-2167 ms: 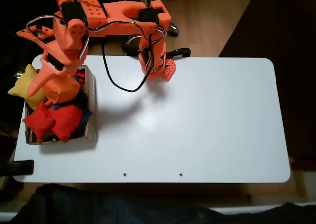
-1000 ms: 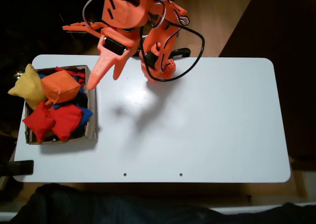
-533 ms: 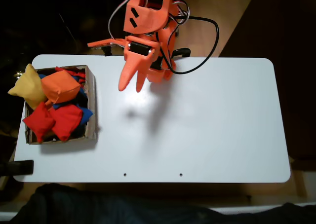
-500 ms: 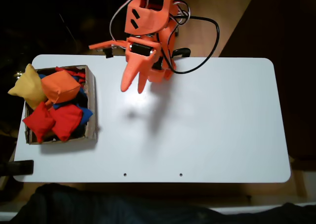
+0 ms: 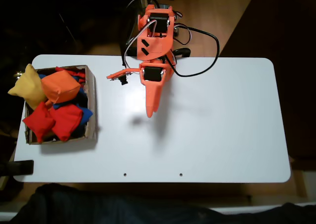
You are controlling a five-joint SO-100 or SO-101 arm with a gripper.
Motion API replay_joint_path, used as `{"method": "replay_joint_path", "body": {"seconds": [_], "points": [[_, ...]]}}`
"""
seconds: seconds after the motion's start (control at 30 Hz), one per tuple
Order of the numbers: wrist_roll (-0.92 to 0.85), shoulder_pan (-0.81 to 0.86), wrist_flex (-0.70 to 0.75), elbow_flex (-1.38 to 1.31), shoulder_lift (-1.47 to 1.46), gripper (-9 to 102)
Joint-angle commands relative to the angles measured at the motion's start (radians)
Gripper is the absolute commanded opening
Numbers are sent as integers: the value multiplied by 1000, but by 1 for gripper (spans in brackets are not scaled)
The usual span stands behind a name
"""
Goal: Grasp a bag and put it in the box.
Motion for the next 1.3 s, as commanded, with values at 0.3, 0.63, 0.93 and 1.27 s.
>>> {"method": "replay_joint_path", "body": {"seconds": [0.3,0.63,0.93,1.27], "points": [[26,-77,-77,238,235,0],[-87,-78,-71,425,302,0],[-206,-75,32,489,302,0],[-244,-57,144,541,302,0]]}}
